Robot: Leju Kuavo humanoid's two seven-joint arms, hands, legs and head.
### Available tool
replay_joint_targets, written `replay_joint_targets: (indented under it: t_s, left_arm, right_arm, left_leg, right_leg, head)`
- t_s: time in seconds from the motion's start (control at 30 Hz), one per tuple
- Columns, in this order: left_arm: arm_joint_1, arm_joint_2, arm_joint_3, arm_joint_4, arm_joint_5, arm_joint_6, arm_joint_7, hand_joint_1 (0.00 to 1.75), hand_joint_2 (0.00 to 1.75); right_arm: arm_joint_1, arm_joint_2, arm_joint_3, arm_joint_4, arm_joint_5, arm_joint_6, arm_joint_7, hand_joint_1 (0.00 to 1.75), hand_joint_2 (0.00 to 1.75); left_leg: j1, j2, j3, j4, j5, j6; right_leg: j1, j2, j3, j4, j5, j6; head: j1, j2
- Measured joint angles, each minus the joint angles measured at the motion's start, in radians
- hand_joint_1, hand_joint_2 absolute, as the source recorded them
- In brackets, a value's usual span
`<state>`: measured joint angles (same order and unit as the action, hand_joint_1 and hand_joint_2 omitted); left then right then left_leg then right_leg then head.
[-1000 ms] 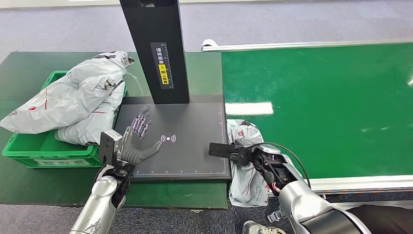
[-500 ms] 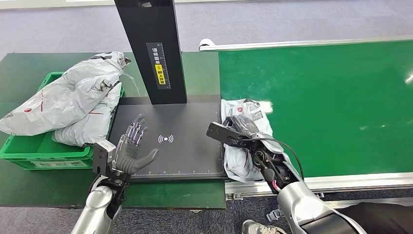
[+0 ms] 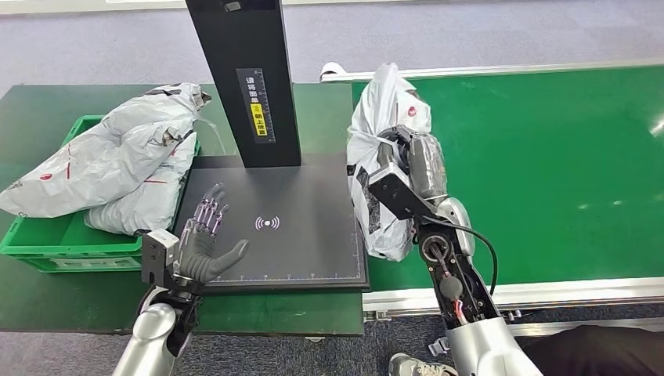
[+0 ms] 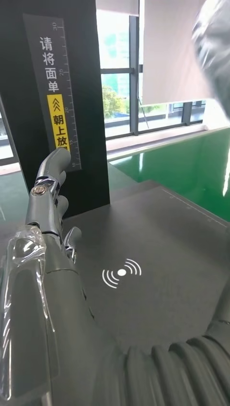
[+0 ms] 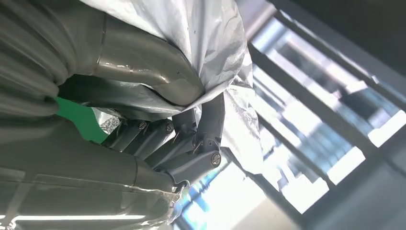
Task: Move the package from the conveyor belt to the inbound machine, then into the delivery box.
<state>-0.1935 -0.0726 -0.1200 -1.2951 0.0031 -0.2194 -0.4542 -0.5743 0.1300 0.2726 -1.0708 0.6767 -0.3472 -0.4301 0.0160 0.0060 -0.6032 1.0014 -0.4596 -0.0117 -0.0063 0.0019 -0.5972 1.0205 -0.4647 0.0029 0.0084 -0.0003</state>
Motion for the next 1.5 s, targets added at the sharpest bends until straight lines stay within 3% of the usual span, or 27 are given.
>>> replay_joint_targets:
  t_s: [0.1, 0.2, 0.33, 0.47, 0.73, 0.87, 0.9, 1.1, 1.27, 1.5]
  left_arm:
    - [-0.001, -0.001, 0.0, 0.0, -0.001, 0.007, -0.005, 0.0, 1.75]
    - [-0.006, -0.002, 0.0, 0.0, -0.014, 0.061, -0.034, 0.0, 1.75]
    - [-0.031, -0.006, 0.003, 0.0, 0.004, 0.177, -0.105, 0.0, 1.75]
    - [-0.056, -0.011, 0.006, 0.0, 0.07, 0.229, -0.137, 0.0, 1.75]
    - [-0.094, -0.004, 0.005, 0.034, 0.116, 0.202, -0.139, 0.0, 1.75]
    - [-0.093, 0.006, 0.001, 0.055, 0.125, 0.193, -0.155, 0.0, 1.75]
    - [-0.091, 0.008, 0.0, 0.058, 0.125, 0.198, -0.158, 0.0, 1.75]
    - [-0.066, 0.023, -0.002, 0.062, 0.126, 0.244, -0.173, 0.0, 1.75]
    - [-0.033, 0.031, 0.001, 0.048, 0.131, 0.28, -0.177, 0.0, 1.75]
    - [0.007, 0.032, 0.013, 0.003, 0.131, 0.285, -0.168, 0.0, 1.75]
  right_arm:
    - [0.01, 0.01, -0.003, -0.028, 0.006, -0.019, 0.002, 1.75, 1.75]
    - [-0.005, 0.017, 0.008, -0.001, 0.048, 0.03, 0.061, 1.75, 1.75]
    - [-0.08, 0.033, 0.064, 0.164, 0.17, 0.114, 0.105, 1.75, 1.75]
    - [-0.185, 0.075, 0.156, 0.361, 0.289, 0.21, 0.113, 1.75, 1.75]
    - [-0.268, 0.179, 0.294, 0.553, 0.272, 0.409, -0.001, 1.75, 1.75]
    - [-0.256, 0.202, 0.305, 0.573, 0.138, 0.514, -0.126, 0.07, 1.75]
    - [-0.252, 0.205, 0.306, 0.575, 0.105, 0.53, -0.142, 0.0, 1.75]
    - [-0.236, 0.196, 0.284, 0.576, -0.062, 0.567, -0.151, 0.0, 1.75]
    - [-0.22, 0.167, 0.23, 0.567, -0.168, 0.48, -0.127, 0.0, 1.75]
    - [-0.175, 0.122, 0.183, 0.485, -0.209, 0.326, -0.069, 0.0, 1.75]
  left_leg:
    - [0.0, 0.0, 0.0, 0.0, 0.0, 0.0]
    - [0.0, 0.001, 0.0, 0.0, 0.0, 0.0]
    - [0.0, 0.0, 0.0, 0.0, 0.0, 0.0]
    - [0.0, 0.0, 0.001, 0.0, 0.001, 0.0]
    - [0.0, 0.0, 0.0, 0.0, 0.0, 0.0]
    - [0.0, 0.0, 0.0, 0.0, 0.0, 0.0]
    - [0.0, 0.0, 0.0, 0.0, 0.0, 0.0]
    - [0.0, 0.0, 0.0, 0.0, 0.0, 0.0]
    - [0.0, 0.0, 0.0, 0.0, 0.0, 0.0]
    - [0.0, 0.0, 0.0, 0.0, 0.0, 0.0]
  right_leg:
    - [0.0, 0.0, 0.0, 0.0, 0.0, 0.0]
    - [0.0, 0.0, 0.0, 0.0, 0.0, 0.0]
    - [0.0, 0.0, 0.001, 0.001, 0.0, 0.0]
    - [0.0, 0.0, 0.001, 0.001, 0.0, 0.0]
    - [0.0, -0.001, 0.0, 0.001, 0.0, 0.0]
    - [0.0, -0.001, 0.0, 0.001, 0.0, 0.0]
    - [0.0, -0.001, 0.0, 0.0, 0.0, 0.0]
    - [0.0, -0.001, 0.0, 0.0, 0.0, 0.0]
    - [0.0, -0.001, 0.0, 0.001, 0.0, 0.0]
    - [0.0, -0.001, 0.0, 0.0, 0.0, 0.0]
  head:
    - [0.0, 0.0]
    - [0.0, 0.0]
    - [0.0, 0.0]
    - [0.0, 0.0]
    - [0.0, 0.0]
    - [0.0, 0.0]
    - [0.0, 0.0]
    - [0.0, 0.0]
    - [0.0, 0.0]
    - [0.0, 0.0]
